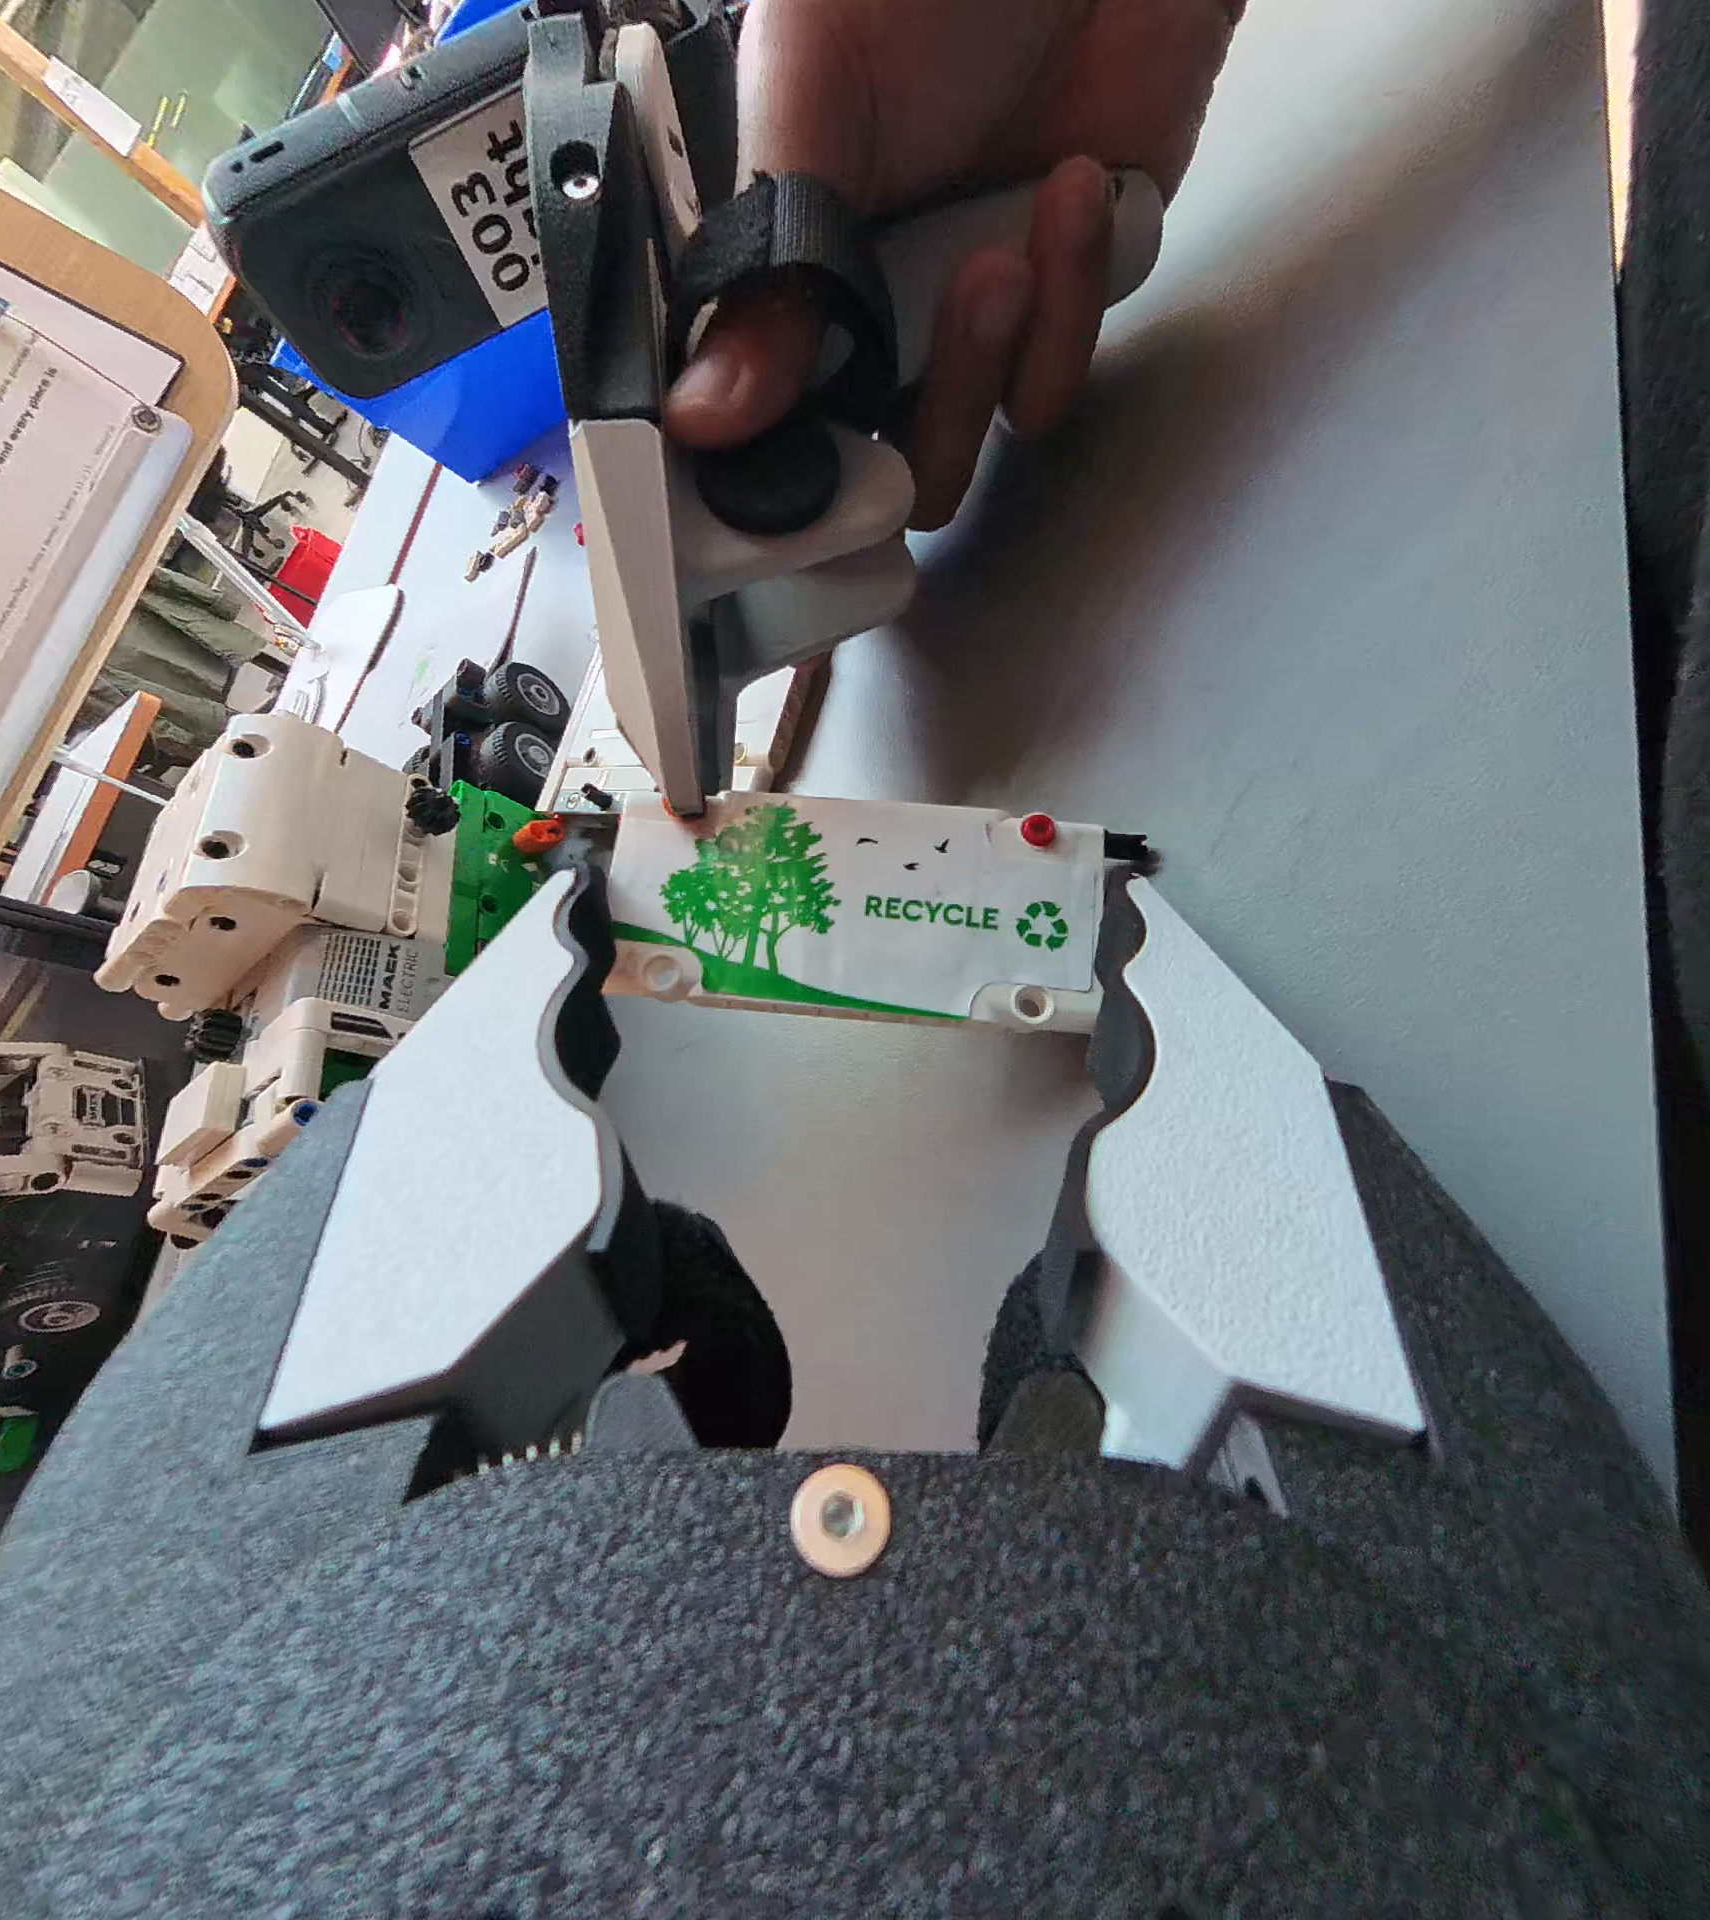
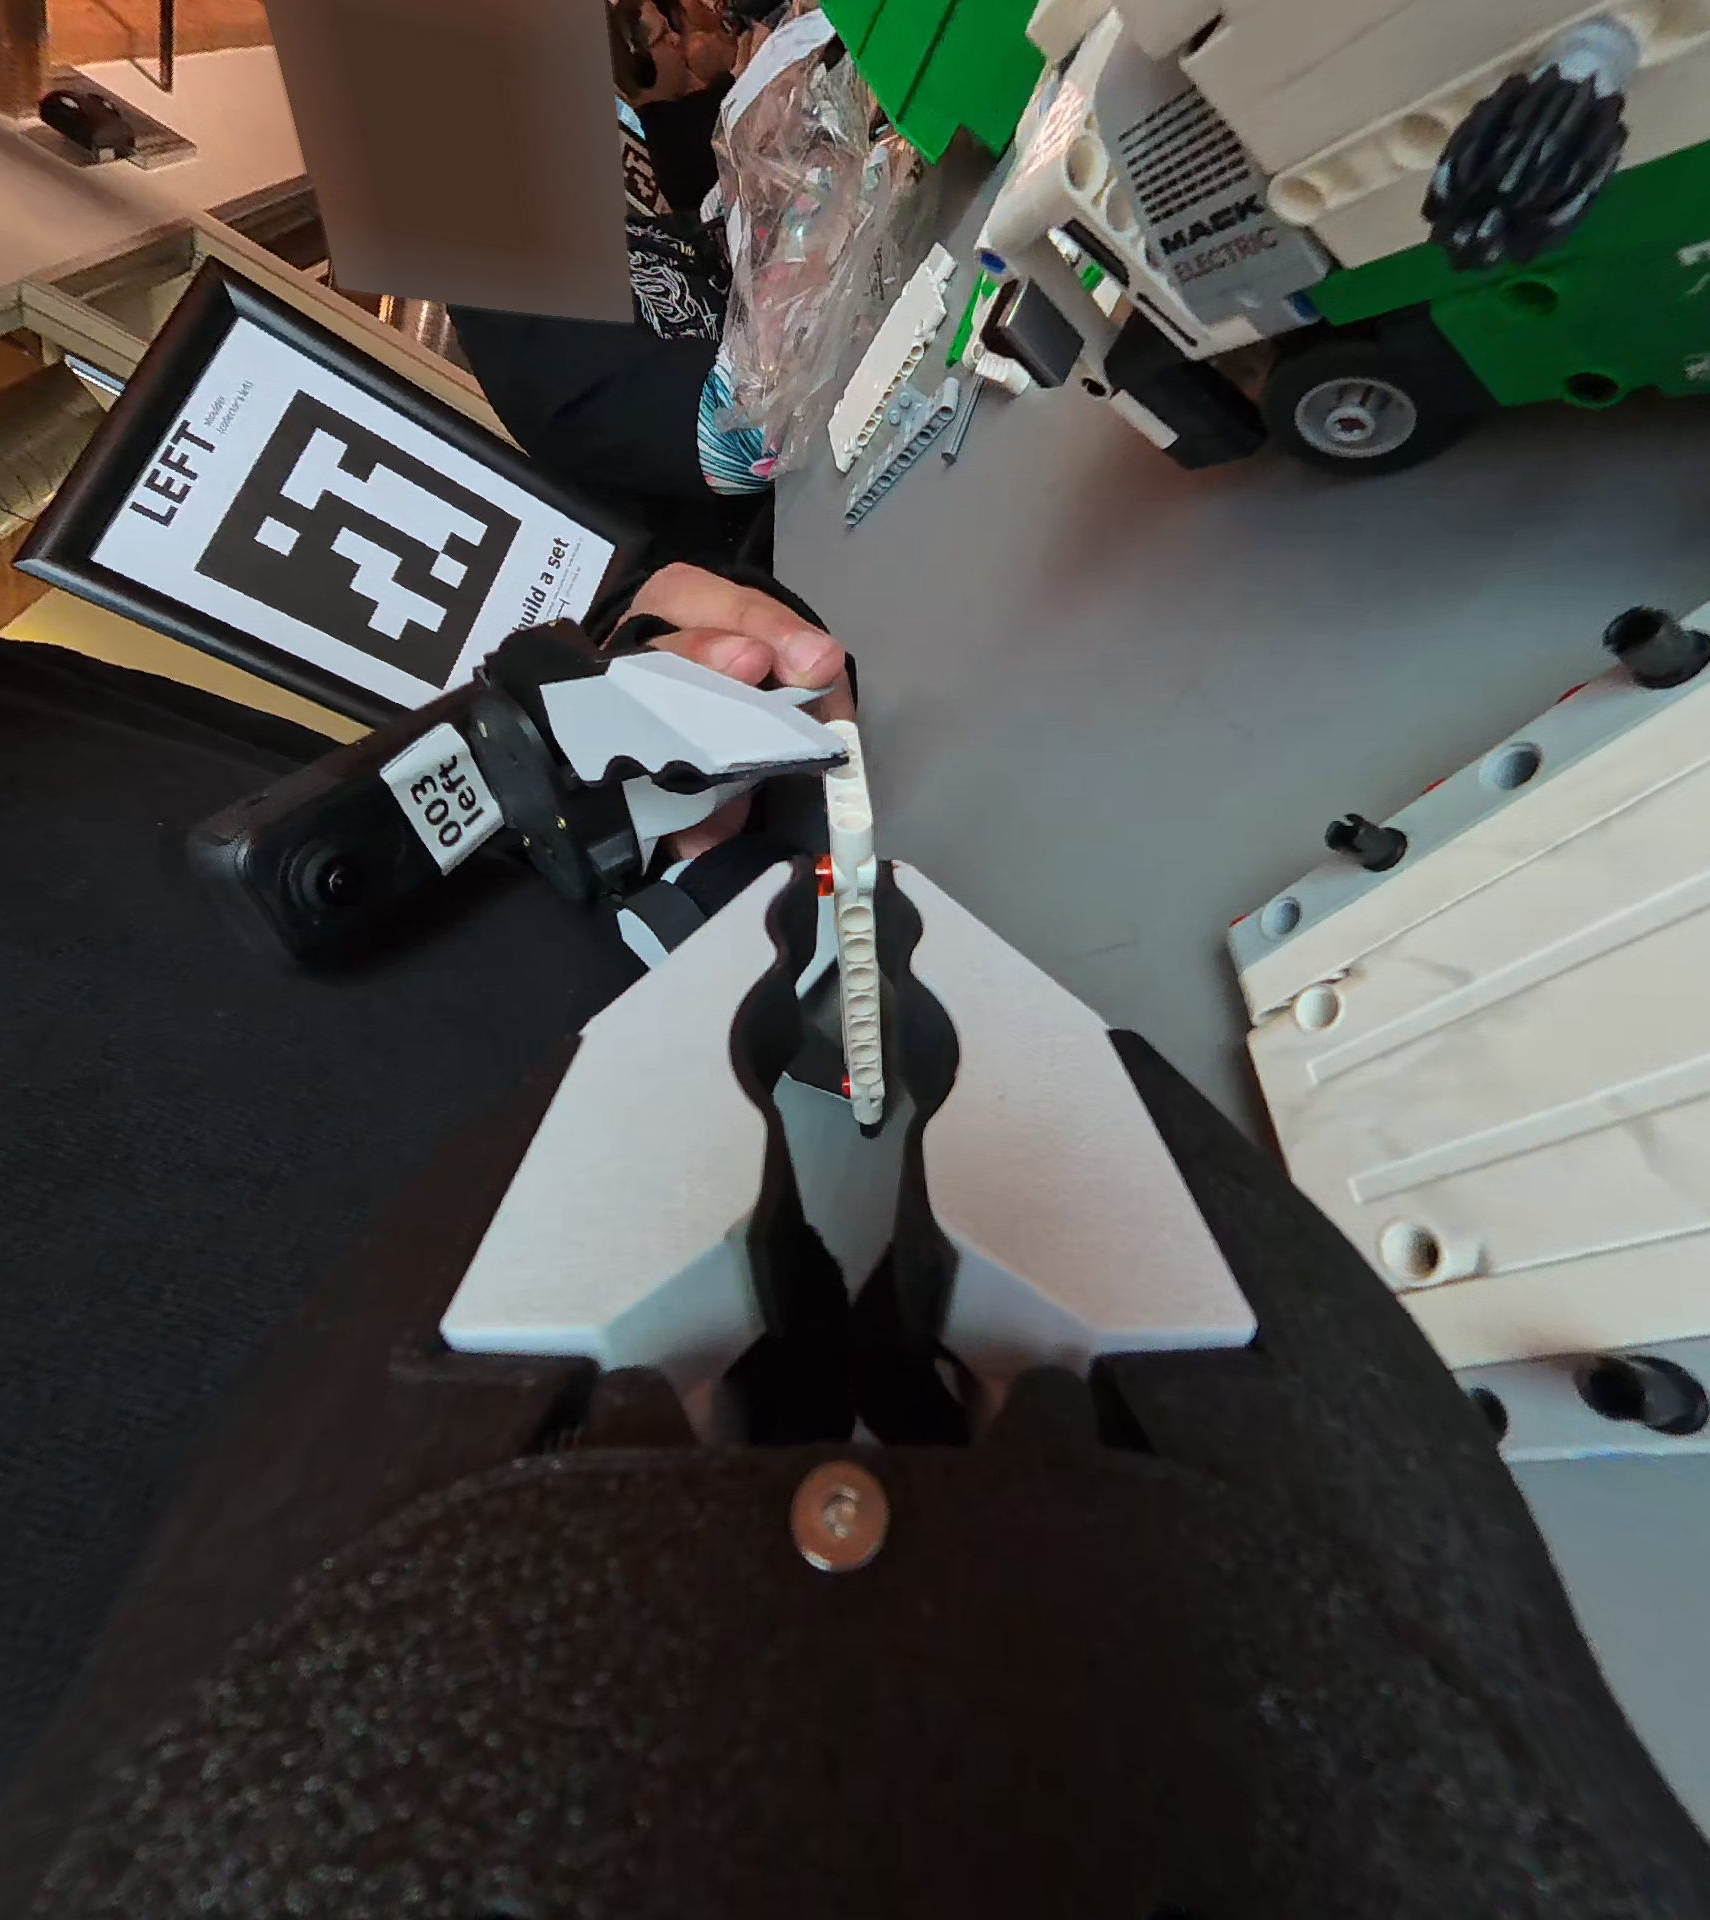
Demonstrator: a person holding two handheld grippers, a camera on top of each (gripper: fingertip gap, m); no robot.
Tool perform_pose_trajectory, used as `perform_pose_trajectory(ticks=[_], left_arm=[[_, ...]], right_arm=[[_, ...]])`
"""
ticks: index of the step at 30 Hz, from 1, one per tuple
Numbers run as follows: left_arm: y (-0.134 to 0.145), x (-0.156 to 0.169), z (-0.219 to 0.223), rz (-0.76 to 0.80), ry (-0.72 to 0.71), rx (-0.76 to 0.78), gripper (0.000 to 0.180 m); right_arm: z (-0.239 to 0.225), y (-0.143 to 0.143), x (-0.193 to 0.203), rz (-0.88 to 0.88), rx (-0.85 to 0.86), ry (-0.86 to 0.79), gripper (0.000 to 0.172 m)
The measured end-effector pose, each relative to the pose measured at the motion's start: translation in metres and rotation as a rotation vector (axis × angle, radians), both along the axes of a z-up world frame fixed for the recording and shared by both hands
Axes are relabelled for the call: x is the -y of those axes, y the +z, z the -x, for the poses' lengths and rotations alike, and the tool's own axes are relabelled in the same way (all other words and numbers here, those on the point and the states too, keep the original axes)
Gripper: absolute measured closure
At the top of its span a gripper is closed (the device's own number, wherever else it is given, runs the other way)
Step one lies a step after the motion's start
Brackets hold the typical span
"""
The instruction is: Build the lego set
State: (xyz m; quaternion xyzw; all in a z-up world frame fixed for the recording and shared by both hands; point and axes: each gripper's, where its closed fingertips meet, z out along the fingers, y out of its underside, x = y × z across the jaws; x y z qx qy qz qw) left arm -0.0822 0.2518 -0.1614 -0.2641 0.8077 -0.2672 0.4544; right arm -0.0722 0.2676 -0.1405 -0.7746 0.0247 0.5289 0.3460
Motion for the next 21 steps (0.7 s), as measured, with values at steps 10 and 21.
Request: perform_pose_trajectory(ticks=[10, 21], left_arm=[[0.03, -0.005, 0.013, 0.426, -0.004, -0.131, 0.103], [0.057, 0.0, 0.012, 0.936, -0.114, -0.306, 0.169]], right_arm=[[0.0, 0.009, 0.003, -0.061, 0.163, 0.069, 0.162], [0.016, 0.037, 0.014, -0.213, 0.297, 0.201, 0.162]])
